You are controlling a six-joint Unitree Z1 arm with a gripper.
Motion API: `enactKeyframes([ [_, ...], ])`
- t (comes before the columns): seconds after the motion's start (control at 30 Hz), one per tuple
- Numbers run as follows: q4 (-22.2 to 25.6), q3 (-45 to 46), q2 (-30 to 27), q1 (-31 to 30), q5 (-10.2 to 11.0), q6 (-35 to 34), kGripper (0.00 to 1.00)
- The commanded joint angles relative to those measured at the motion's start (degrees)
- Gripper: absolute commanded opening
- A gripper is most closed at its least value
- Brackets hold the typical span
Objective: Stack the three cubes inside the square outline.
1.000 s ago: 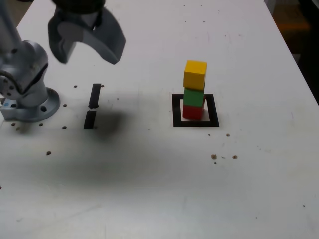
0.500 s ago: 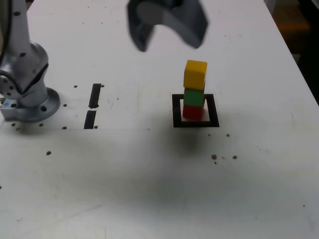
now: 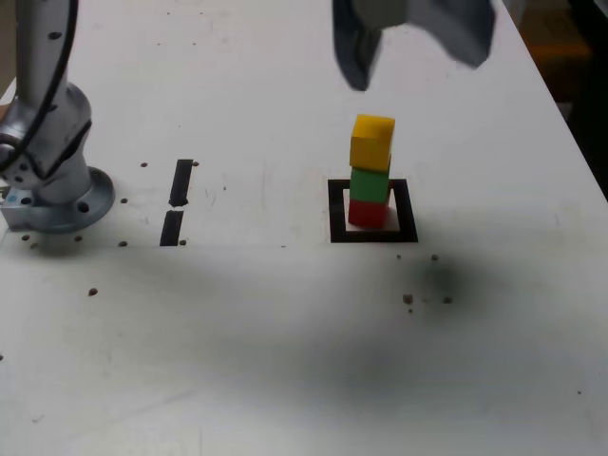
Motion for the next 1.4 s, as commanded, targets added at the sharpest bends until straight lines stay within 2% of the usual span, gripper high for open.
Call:
enactKeyframes([
  [0.0, 0.9, 1.8, 0.6, 0.8, -0.2, 0.0, 0.97],
  [0.4, 1.4, 7.0, 3.3, 1.6, -3.2, 0.9, 0.96],
  [0.6, -3.9, 13.0, 4.9, 2.1, -4.9, 0.9, 0.88],
  [0.77, -5.5, 14.4, 4.9, 2.8, -4.1, 0.3, 0.77],
  [0.83, -5.6, 14.4, 4.9, 2.9, -3.0, -0.1, 0.67],
  [0.9, -5.7, 14.0, 4.9, 3.0, -1.8, -0.7, 0.53],
  [0.97, -5.7, 13.9, 5.0, 3.0, -1.6, -1.1, 0.45],
  [1.23, -6.2, 13.6, 5.2, 3.1, -2.0, -1.6, 0.37],
  [1.37, -4.9, 12.7, 4.5, 3.1, -1.7, -1.8, 0.35],
])
